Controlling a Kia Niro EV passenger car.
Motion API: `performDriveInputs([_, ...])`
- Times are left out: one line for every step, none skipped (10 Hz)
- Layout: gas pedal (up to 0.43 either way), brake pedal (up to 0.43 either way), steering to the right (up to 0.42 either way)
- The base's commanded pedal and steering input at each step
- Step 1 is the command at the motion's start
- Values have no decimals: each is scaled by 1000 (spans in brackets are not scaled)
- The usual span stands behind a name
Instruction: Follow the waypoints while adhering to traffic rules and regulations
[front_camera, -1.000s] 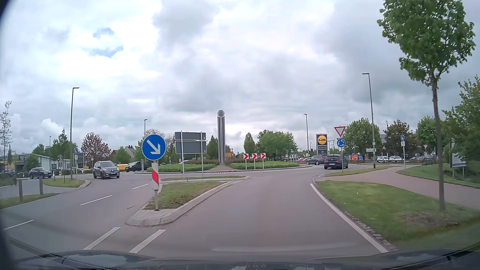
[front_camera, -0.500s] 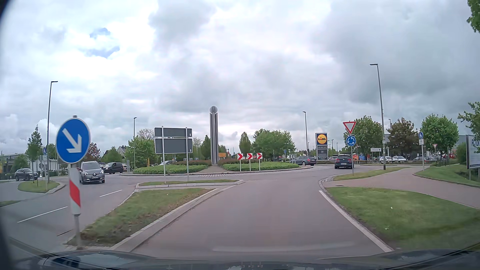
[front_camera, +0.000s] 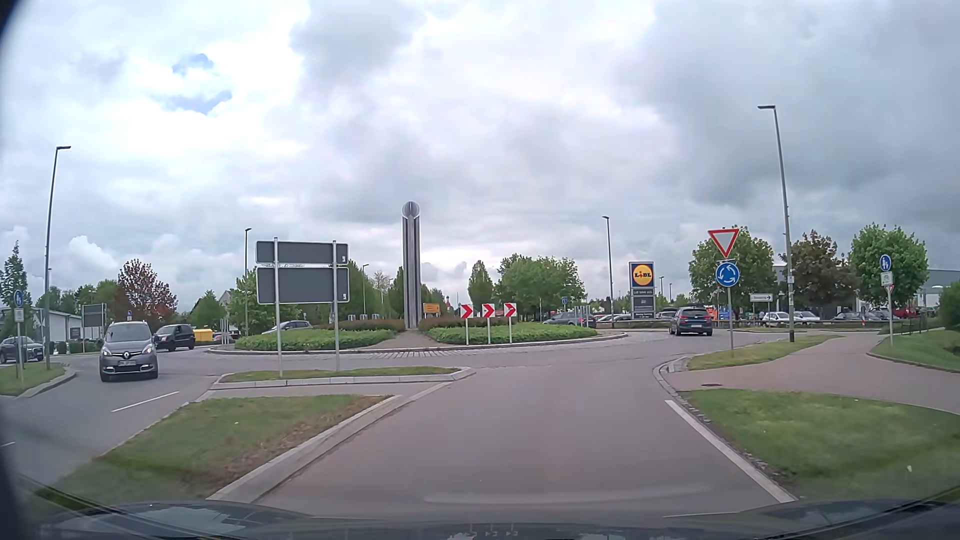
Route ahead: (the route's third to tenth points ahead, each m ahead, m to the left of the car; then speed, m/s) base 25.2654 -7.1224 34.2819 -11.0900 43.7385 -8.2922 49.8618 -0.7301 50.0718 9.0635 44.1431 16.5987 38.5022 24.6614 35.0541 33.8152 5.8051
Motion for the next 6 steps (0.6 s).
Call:
performDriveInputs([0, 12, 33])
performDriveInputs([20, 12, 34])
performDriveInputs([47, 12, 35])
performDriveInputs([67, 12, 36])
performDriveInputs([67, 12, 38])
performDriveInputs([67, 12, 39])
